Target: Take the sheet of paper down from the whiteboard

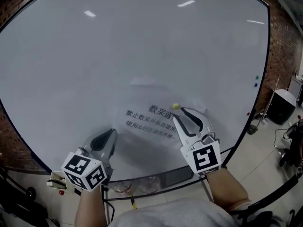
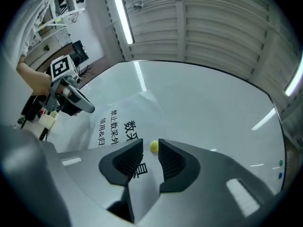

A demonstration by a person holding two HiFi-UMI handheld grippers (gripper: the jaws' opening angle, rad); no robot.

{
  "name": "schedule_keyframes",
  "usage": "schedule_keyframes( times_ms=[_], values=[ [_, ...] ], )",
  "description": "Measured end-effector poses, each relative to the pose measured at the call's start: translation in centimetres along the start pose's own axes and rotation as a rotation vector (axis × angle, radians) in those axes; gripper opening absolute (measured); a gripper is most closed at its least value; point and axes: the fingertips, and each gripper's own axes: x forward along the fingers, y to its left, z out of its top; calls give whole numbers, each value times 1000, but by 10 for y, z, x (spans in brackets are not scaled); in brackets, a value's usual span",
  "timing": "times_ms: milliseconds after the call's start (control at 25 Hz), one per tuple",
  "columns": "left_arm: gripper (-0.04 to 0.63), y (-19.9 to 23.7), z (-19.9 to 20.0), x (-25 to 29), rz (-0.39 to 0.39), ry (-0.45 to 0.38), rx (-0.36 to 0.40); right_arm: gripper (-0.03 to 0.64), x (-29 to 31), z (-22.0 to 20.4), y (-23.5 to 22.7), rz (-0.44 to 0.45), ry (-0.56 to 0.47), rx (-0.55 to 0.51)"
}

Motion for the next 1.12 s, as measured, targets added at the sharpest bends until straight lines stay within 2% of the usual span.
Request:
schedule_keyframes(
  times_ms=[160,320,600,720,920,1120],
  values=[
    [3,2,-1,1,-13,-4,-10,100,12,0,-4,-39,51,-92],
    [3,2,-2,3,-30,-7,-16,86,21,-5,-4,-84,45,-119],
    [3,8,-5,5,-39,3,-25,81,23,-5,-10,-96,56,-93],
    [2,12,-5,8,-14,15,-23,80,24,-10,-22,-108,59,-75],
    [2,24,-12,-27,45,1,-33,80,10,-11,-16,-128,49,-45],
    [2,16,-13,-38,37,-4,-37,81,9,-15,-16,-130,61,-31]
  ],
)
